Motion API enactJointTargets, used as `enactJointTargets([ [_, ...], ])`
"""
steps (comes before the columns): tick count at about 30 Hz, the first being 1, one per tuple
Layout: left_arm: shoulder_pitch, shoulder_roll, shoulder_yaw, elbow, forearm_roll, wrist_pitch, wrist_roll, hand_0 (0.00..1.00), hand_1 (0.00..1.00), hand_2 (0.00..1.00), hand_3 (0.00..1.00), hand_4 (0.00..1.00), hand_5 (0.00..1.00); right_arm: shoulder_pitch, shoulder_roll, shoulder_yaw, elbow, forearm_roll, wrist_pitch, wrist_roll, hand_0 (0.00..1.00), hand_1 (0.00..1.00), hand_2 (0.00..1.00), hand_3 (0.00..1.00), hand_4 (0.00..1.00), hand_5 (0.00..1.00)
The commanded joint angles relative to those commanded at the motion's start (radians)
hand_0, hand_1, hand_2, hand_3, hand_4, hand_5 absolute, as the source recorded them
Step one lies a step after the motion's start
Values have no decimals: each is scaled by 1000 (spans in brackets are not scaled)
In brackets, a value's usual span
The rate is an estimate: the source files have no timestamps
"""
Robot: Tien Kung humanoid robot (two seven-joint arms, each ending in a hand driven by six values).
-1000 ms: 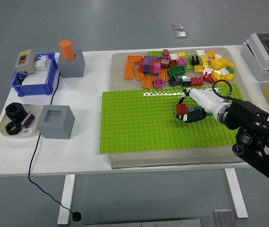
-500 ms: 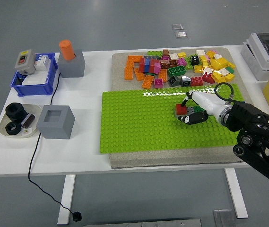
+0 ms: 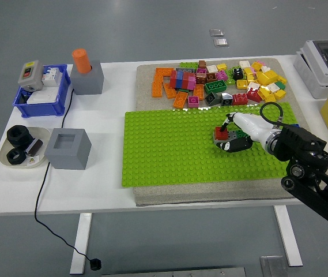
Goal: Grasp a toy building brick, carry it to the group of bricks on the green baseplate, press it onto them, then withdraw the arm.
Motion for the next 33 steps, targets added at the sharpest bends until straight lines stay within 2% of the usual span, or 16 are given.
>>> enactJointTargets([
  [33, 2, -3, -12, 0, 1, 2, 3, 594, 616, 538, 594, 726, 173, 11, 32, -18, -61, -4, -11, 16, 998, 937, 940, 651, 745, 437],
])
